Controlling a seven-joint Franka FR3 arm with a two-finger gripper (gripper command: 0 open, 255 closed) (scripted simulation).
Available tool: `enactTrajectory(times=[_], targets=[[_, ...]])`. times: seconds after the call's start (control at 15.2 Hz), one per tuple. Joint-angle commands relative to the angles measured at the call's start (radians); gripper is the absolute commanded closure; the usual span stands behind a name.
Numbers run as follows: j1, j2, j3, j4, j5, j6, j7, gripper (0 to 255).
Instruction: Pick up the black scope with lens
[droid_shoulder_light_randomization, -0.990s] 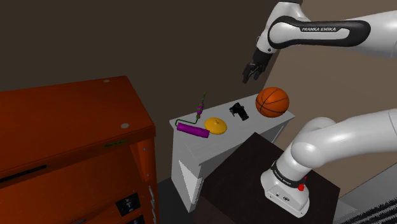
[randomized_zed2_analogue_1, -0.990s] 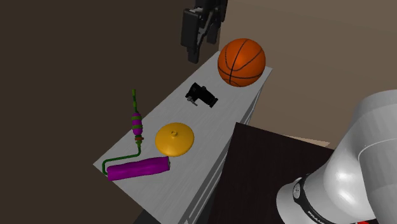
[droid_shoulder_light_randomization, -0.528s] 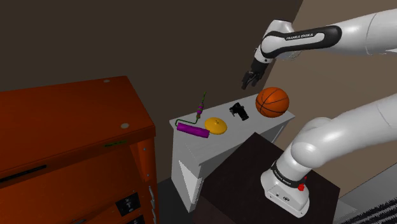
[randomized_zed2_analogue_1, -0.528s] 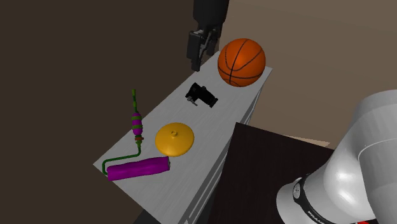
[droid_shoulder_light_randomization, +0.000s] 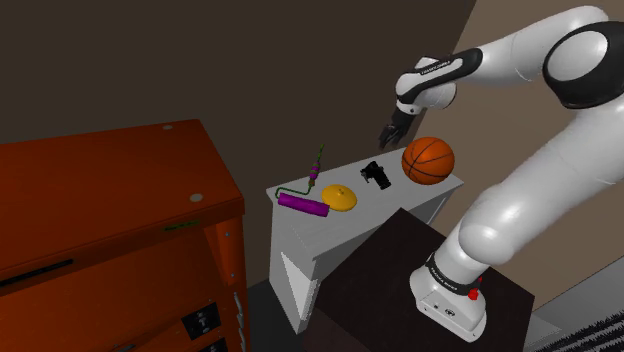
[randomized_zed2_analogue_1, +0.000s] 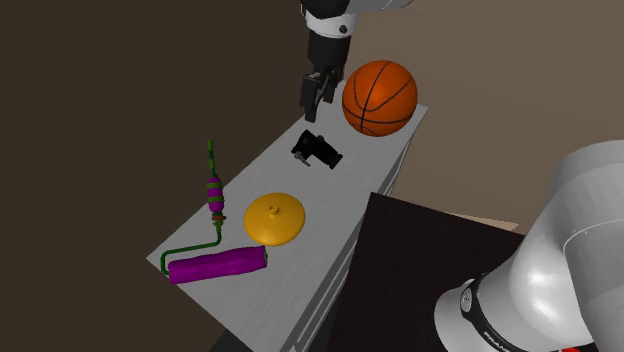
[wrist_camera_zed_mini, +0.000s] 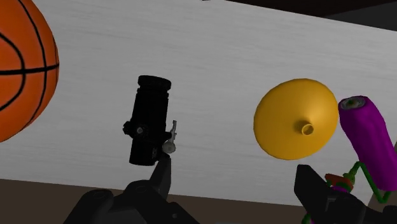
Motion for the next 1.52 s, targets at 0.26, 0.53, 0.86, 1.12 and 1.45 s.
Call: enactTrajectory(times=[0.26,0.53,0.86,1.12,1.45], targets=[[-0.01,0.291,-0.061,0.121,0.271,0.051,-0.271,0],[-0.094,0.483,-0.02,0.231,0.439,0.041,-0.426,0],[-0.213,0.687,0.052,0.383,0.566,0.013,-0.542,0],[-0.231,0.729,0.076,0.389,0.599,0.043,-0.567,0],[-0.247,0.768,0.098,0.396,0.628,0.069,-0.589,0]])
